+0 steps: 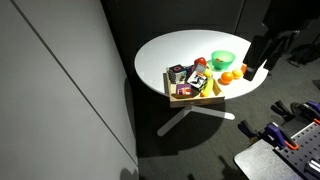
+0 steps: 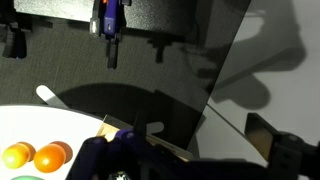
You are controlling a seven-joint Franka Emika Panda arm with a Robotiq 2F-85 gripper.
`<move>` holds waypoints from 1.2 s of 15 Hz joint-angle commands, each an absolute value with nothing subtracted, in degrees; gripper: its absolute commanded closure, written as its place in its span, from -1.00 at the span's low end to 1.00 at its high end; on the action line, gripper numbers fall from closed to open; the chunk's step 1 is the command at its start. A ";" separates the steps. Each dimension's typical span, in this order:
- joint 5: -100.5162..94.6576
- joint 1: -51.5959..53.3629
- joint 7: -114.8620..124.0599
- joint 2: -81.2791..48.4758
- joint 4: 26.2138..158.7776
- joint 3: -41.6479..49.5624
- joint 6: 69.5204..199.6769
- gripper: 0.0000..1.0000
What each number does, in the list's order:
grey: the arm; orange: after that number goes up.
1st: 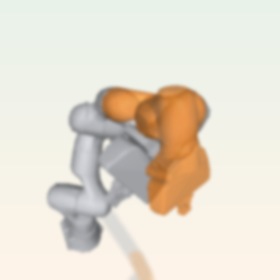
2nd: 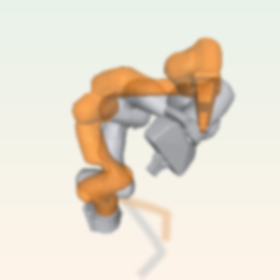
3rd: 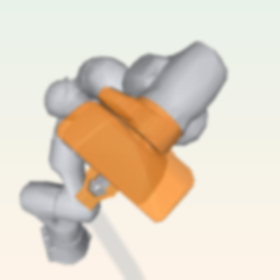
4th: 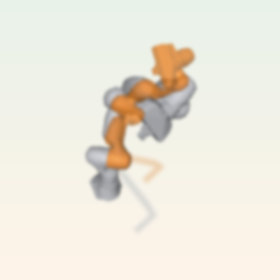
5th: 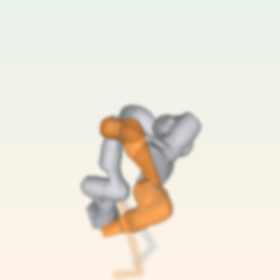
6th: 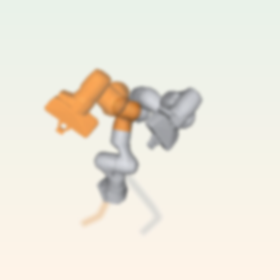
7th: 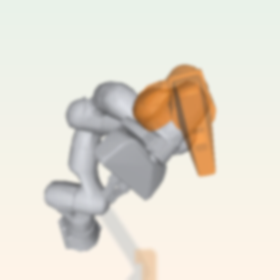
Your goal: Remove the big black and white plushy cube from the crate and put it on the table
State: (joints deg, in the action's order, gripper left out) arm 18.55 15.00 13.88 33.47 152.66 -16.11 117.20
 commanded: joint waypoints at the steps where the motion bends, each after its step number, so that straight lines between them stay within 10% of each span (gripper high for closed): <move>1: 17.27 12.88 14.84 29.86 149.98 -15.35 120.08 -1.00; 18: -8.49 7.31 27.04 1.59 135.47 -15.37 136.09 -1.00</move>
